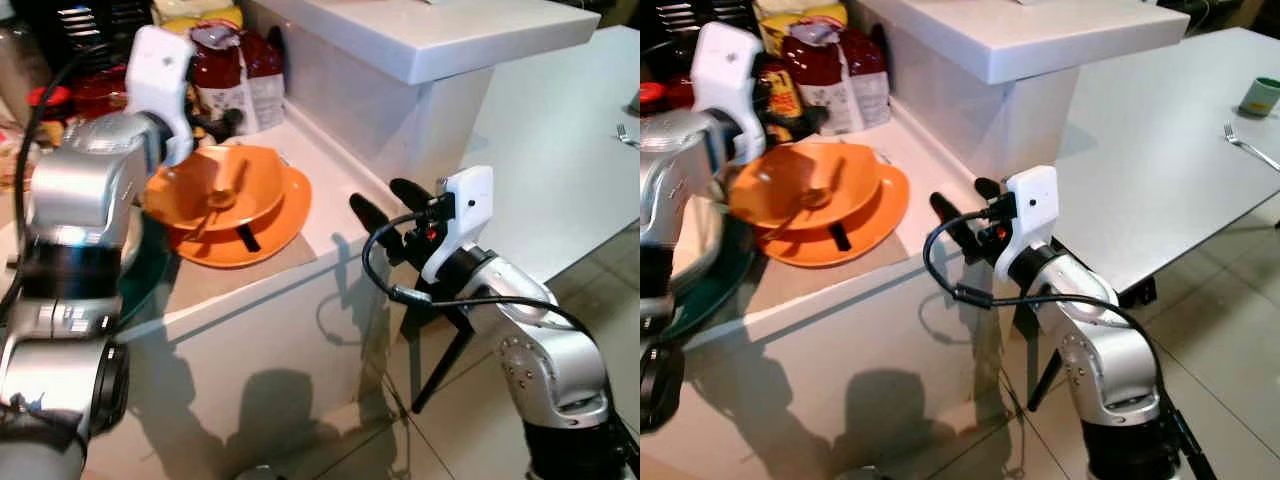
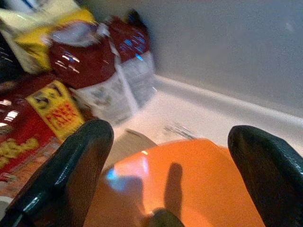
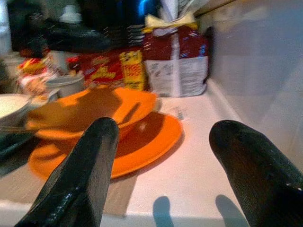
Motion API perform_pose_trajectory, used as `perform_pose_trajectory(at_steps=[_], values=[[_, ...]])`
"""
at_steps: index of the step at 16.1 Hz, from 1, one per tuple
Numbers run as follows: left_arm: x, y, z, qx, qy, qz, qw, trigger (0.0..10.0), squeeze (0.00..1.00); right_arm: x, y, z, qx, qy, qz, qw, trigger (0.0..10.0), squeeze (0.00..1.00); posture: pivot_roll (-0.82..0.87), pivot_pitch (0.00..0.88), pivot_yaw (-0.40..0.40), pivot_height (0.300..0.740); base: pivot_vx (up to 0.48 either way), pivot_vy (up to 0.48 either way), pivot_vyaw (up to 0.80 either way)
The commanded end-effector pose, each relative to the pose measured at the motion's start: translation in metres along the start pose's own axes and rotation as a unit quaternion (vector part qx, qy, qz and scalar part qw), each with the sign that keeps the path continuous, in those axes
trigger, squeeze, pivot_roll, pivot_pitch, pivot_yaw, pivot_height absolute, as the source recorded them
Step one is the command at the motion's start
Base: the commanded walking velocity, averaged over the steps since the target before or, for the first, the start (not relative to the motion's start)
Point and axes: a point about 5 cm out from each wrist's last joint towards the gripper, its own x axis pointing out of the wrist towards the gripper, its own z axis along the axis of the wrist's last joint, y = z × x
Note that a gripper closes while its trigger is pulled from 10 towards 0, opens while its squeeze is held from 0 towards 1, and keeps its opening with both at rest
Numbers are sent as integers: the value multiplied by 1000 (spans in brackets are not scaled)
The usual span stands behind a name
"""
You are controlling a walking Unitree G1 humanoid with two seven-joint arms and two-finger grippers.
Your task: Setting the table
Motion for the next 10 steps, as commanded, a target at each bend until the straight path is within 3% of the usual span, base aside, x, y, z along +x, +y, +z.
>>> perform_pose_trajectory(at_steps=[1,5,8,10], values=[[4,-3,1,-3,29,-26,999,10000,0,-1,2,4,-14,6,25,1000,10000,0,18,0,21,740,0,0,0],[12,-6,4,-1,94,-64,994,10000,0,-7,-1,2,-25,36,61,997,10000,0,21,0,16,740,0,0,0],[17,3,-4,3,151,-50,987,10000,0,-12,0,2,-33,59,86,994,10000,0,19,0,23,740,0,0,0],[16,7,-7,-10,159,-49,986,10000,0,-15,1,2,-34,69,98,992,10000,0,19,0,22,740,0,0,0]])
